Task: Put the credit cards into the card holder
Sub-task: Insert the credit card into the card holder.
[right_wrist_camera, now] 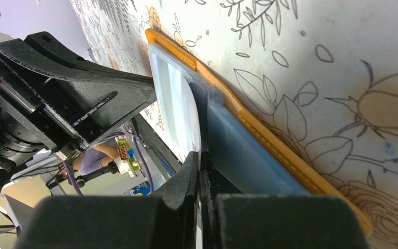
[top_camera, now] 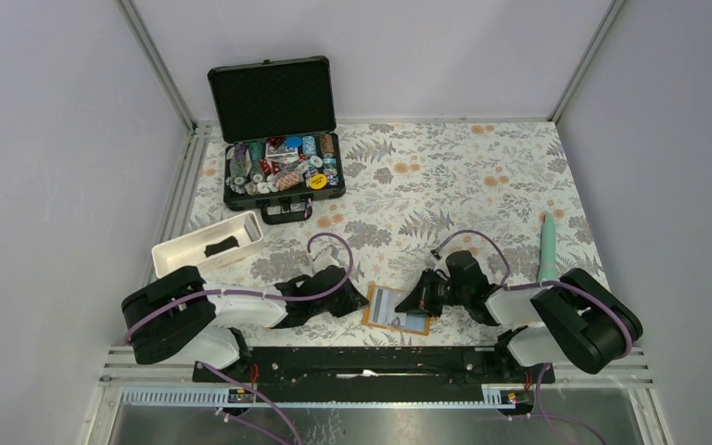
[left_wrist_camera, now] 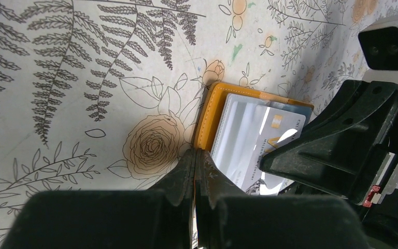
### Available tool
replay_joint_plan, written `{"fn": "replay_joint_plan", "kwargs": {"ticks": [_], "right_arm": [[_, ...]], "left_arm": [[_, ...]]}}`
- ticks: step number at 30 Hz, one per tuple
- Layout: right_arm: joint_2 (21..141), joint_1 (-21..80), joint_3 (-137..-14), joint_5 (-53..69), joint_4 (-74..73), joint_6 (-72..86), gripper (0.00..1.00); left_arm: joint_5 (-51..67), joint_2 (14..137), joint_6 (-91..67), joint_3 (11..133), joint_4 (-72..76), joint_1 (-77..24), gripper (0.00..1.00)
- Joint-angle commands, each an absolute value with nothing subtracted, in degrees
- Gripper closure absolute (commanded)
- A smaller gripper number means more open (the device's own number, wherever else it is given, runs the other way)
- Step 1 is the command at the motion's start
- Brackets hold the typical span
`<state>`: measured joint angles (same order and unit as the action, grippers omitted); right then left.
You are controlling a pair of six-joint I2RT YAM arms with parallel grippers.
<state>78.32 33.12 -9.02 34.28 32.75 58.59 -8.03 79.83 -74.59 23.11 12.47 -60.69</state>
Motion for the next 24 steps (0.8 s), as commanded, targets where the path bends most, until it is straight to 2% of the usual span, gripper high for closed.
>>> {"fn": "replay_joint_plan", "kwargs": {"ticks": [1, 4, 12, 18, 24], "right_arm": [[81.6, 34.3, -8.9, 31.1, 30.0, 56.0, 1.0], [81.0, 34.8, -9.7, 29.8, 28.2, 55.5, 0.98], [72.9, 35.0, -13.9, 22.8, 13.0, 50.0, 0.72], [68.9, 35.0, -15.9, 19.4, 5.8, 47.4, 0.6], [69.7, 35.4, -15.6, 19.9, 6.5, 47.6, 0.64]], "left_arm": [[-9.2, 79.5, -72.9, 22.0, 8.0, -61.0, 1.0], [-9.3, 79.3, -73.0, 22.1, 7.8, -61.0, 1.0], [-10.9, 77.5, -73.9, 21.3, 6.7, -61.0, 1.0], [-11.0, 77.0, -74.0, 21.1, 6.6, -61.0, 1.0], [-10.8, 77.2, -73.8, 21.3, 6.7, -61.0, 1.0]]}}
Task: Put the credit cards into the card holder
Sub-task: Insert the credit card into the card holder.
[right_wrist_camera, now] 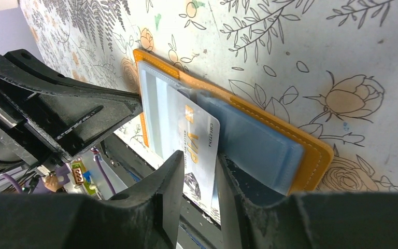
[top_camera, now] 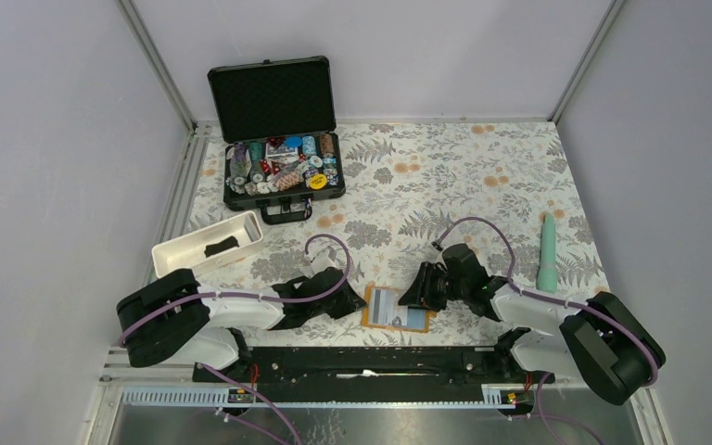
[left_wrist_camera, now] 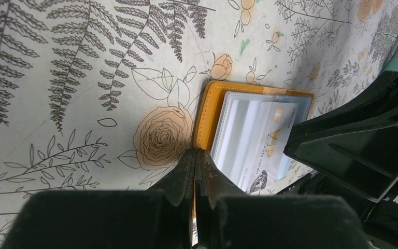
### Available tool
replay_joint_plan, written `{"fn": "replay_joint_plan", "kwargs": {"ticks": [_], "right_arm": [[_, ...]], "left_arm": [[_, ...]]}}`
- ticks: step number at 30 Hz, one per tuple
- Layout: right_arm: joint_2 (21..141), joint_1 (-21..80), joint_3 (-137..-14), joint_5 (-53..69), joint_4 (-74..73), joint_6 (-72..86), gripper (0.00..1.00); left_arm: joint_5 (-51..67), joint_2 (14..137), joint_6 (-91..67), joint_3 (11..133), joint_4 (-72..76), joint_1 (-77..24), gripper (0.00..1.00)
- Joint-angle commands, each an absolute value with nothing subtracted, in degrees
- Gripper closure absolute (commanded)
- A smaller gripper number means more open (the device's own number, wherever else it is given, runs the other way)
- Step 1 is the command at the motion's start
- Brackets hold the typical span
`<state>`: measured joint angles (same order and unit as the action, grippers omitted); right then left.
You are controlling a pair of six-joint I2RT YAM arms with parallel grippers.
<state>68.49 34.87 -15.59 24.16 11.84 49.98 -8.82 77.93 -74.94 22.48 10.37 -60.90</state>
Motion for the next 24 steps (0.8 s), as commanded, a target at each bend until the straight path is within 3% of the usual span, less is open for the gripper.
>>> {"fn": "replay_joint_plan", "kwargs": {"ticks": [1, 8, 18, 24], "right_arm": [[70.2, 35.6, -15.6, 20.0, 7.0, 47.8, 0.65], [72.1, 39.2, -16.9, 18.8, 9.1, 49.9, 0.83], [78.5, 45.0, -19.1, 16.1, 16.5, 55.8, 0.85], [77.6, 47.0, -19.8, 12.3, 16.7, 58.0, 0.79]], "left_arm": [[-10.8, 77.2, -73.7, 21.3, 6.8, -61.0, 1.0], [-10.4, 77.6, -73.6, 21.6, 6.9, -61.0, 1.0], [-10.1, 77.5, -73.7, 21.9, 6.9, -61.2, 1.0], [-10.2, 77.5, -73.9, 22.1, 6.9, -61.4, 1.0]]}}
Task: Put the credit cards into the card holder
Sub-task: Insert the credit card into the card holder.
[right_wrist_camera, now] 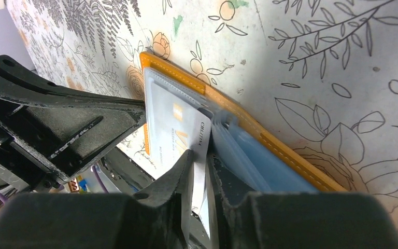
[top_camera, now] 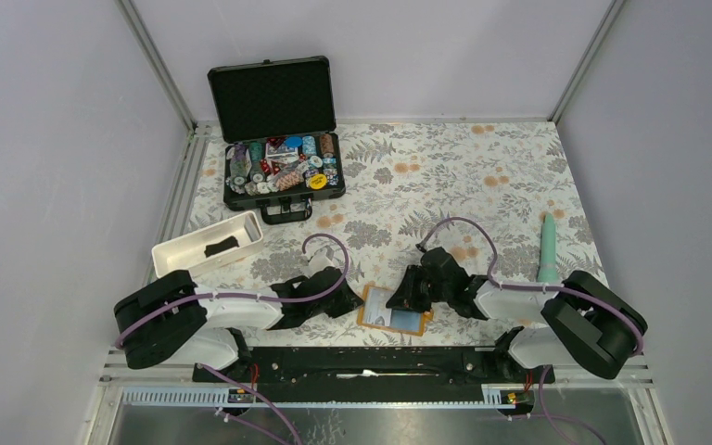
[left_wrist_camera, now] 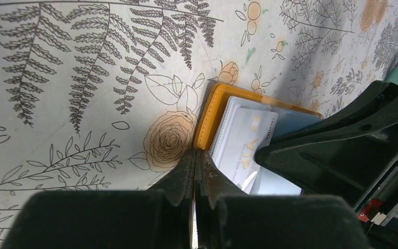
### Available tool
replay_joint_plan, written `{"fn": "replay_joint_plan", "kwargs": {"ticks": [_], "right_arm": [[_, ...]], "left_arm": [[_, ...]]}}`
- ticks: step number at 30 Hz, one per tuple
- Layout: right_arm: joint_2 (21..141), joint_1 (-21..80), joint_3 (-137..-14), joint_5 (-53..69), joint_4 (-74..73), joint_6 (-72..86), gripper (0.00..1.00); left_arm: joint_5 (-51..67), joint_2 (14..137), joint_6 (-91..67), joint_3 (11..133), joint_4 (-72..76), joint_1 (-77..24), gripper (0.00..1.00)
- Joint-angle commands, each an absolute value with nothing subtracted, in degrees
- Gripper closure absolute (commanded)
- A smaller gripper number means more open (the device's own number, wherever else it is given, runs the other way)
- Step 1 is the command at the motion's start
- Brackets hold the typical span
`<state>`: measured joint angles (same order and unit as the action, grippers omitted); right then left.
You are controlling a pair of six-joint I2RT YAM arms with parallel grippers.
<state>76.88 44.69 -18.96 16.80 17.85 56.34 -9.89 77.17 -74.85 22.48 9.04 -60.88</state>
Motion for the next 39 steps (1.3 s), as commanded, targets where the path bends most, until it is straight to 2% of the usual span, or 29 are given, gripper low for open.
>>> {"fn": "replay_joint_plan", "kwargs": {"ticks": [1, 8, 15, 34, 39], "right_arm": [[77.0, 47.0, -19.7, 11.4, 16.1, 58.2, 0.77], [69.1, 47.0, -17.7, 7.5, 14.0, 61.2, 0.63], [67.4, 47.0, -17.4, 6.2, 9.9, 60.2, 0.62], [70.9, 52.7, -19.7, 4.6, 9.9, 61.9, 0.75], [71.7, 53.1, -20.6, 4.5, 11.0, 62.1, 0.81]], "left_arm": [[-10.3, 77.5, -74.0, 22.1, 6.9, -61.4, 1.0], [-11.2, 76.0, -75.0, 21.3, 6.1, -61.4, 1.0], [-11.6, 74.8, -75.1, 21.1, 5.5, -61.4, 1.0], [-11.7, 74.5, -75.0, 21.1, 5.2, -61.5, 1.0], [-11.6, 74.5, -75.1, 21.1, 5.2, -61.5, 1.0]]}}
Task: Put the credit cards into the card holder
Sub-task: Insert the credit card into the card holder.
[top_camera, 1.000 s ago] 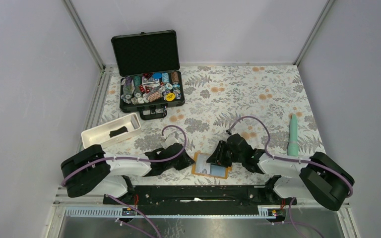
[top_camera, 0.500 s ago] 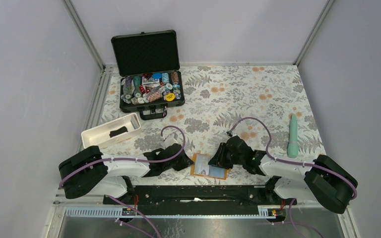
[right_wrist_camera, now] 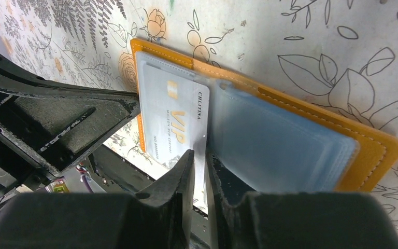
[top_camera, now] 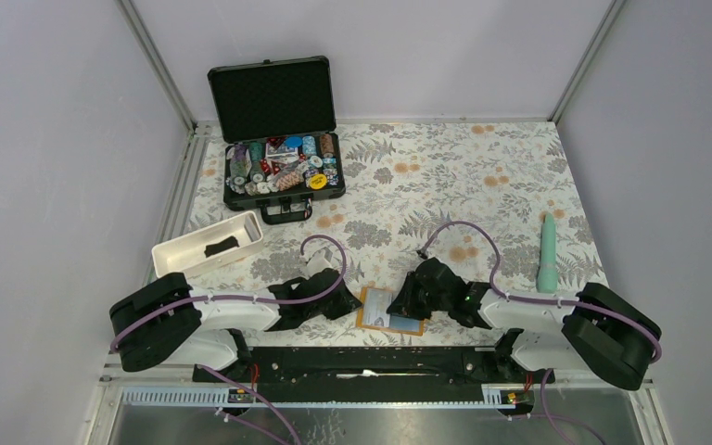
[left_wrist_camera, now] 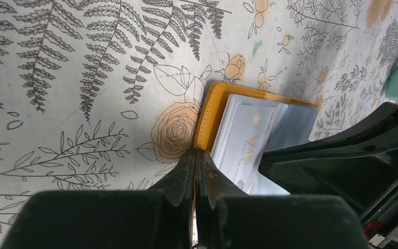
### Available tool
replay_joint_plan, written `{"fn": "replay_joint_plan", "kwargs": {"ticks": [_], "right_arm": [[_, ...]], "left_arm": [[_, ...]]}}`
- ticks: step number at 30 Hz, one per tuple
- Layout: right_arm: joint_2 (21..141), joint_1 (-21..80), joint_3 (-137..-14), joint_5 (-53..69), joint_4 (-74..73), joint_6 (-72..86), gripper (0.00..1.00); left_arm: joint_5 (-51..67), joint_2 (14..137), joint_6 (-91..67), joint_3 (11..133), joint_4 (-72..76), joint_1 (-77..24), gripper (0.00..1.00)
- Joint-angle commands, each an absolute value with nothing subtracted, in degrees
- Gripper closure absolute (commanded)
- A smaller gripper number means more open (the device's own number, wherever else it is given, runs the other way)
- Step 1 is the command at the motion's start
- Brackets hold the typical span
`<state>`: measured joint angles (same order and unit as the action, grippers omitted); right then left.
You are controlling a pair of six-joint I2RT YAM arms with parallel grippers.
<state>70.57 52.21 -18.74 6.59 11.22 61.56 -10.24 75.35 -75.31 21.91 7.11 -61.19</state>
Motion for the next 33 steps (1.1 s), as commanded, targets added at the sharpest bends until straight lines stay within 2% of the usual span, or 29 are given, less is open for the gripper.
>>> {"fn": "replay_joint_plan", "kwargs": {"ticks": [1, 5, 8, 17, 20, 23, 26, 28, 33], "right_arm": [[72.0, 53.2, -20.8, 4.5, 11.3, 62.2, 0.81], [74.4, 53.5, -21.3, 5.6, 13.9, 62.8, 0.88], [75.9, 54.1, -22.0, 6.2, 15.2, 63.2, 0.89], [75.5, 54.8, -23.6, 5.1, 14.1, 62.1, 0.82], [72.6, 54.8, -23.6, 2.7, 10.7, 60.9, 0.76], [67.6, 54.8, -24.2, -0.4, 6.5, 57.8, 0.68], [65.0, 54.5, -26.6, -3.3, 0.8, 53.3, 0.55], [63.9, 53.7, -27.8, -3.3, -2.4, 51.0, 0.48], [61.7, 50.7, -30.0, -1.0, -6.1, 44.8, 0.28]], "left_arm": [[-11.5, 74.5, -75.1, 21.2, 5.3, -61.6, 1.0], [-11.7, 74.6, -75.3, 21.4, 5.3, -61.9, 1.0], [-11.8, 74.9, -75.5, 21.5, 5.3, -62.2, 1.0], [-13.0, 73.4, -75.6, 21.5, 3.1, -62.5, 1.0], [-14.2, 70.3, -74.2, 21.8, -0.6, -61.8, 0.88], [-14.0, 67.0, -71.0, 23.2, -6.2, -59.6, 0.67], [-13.2, 63.7, -66.5, 26.1, -13.1, -56.3, 0.49], [-13.7, 61.1, -63.5, 28.8, -18.3, -54.4, 0.38], [-13.6, 54.9, -53.5, 35.8, -29.7, -45.8, 0.03]]}}
